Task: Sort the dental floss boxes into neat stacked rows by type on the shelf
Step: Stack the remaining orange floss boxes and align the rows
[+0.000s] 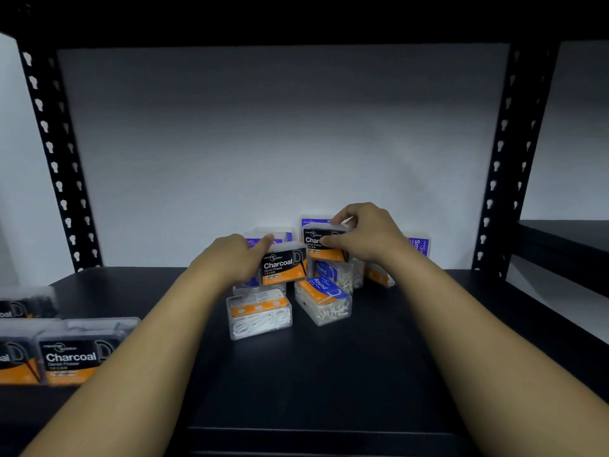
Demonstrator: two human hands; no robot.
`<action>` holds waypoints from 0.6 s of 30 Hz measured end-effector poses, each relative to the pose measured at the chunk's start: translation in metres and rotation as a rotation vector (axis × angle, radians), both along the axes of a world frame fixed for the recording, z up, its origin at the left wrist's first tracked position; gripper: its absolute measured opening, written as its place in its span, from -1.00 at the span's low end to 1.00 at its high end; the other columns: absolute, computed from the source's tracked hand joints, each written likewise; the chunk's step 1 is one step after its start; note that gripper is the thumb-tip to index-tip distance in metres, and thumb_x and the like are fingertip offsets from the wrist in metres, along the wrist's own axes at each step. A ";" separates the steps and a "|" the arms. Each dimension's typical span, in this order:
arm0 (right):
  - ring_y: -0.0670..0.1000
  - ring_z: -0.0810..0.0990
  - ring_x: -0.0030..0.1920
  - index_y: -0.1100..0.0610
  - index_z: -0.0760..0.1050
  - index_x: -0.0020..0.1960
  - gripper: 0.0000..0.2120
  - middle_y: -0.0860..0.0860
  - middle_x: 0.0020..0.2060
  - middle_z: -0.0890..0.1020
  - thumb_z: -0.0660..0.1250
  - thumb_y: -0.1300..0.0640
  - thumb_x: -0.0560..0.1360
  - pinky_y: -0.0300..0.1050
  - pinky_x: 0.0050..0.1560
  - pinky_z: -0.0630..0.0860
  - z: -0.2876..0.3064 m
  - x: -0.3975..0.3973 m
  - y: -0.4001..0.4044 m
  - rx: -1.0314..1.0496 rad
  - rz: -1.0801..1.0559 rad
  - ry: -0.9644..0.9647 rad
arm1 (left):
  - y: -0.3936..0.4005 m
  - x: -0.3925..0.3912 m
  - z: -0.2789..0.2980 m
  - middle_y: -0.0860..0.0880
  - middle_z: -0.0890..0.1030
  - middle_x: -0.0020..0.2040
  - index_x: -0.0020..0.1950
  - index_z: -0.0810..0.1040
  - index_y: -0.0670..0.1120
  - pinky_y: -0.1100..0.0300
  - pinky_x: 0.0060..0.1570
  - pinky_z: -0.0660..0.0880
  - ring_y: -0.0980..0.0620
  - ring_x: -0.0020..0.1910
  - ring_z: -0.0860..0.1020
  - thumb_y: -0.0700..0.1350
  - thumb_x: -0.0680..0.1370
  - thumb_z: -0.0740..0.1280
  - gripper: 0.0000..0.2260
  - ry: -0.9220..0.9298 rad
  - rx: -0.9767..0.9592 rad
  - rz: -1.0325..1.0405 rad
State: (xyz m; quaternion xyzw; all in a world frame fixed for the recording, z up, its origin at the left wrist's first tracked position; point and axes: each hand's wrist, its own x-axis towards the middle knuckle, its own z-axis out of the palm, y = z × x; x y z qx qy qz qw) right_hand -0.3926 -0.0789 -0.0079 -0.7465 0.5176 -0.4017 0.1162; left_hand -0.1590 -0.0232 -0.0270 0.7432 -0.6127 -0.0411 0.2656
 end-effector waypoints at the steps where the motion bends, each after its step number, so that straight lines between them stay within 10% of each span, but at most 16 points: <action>1: -0.02 0.56 0.02 -0.01 0.65 0.08 -0.63 -0.05 0.02 0.57 0.62 -0.09 0.35 -0.16 -0.18 0.39 0.000 0.000 0.000 0.003 0.001 0.004 | -0.001 0.000 -0.001 -0.14 0.67 -0.19 -0.19 0.61 -0.17 0.03 -0.02 0.56 -0.07 -0.21 0.59 0.33 0.63 0.04 -0.36 -0.019 -0.006 0.007; 10: 0.00 0.58 0.04 -0.05 0.56 0.23 -0.56 -0.05 0.07 0.58 0.55 -0.10 0.40 -0.12 -0.05 0.47 -0.001 0.001 0.004 -0.023 0.034 0.083 | 0.003 -0.009 -0.001 -0.03 0.59 -0.01 0.11 0.55 -0.04 0.03 -0.04 0.54 -0.05 -0.04 0.57 0.20 0.59 0.28 -0.67 -0.035 -0.366 -0.184; 18: 0.16 0.47 0.31 -0.20 0.35 0.52 -0.42 0.06 0.25 0.55 0.38 -0.12 0.53 0.12 0.26 0.50 -0.011 0.009 0.002 -0.163 0.036 0.311 | 0.001 -0.027 -0.008 0.03 0.58 0.25 0.41 0.45 0.03 -0.07 0.14 0.49 -0.06 0.21 0.52 0.24 0.52 0.33 -0.48 -0.323 -0.384 -0.269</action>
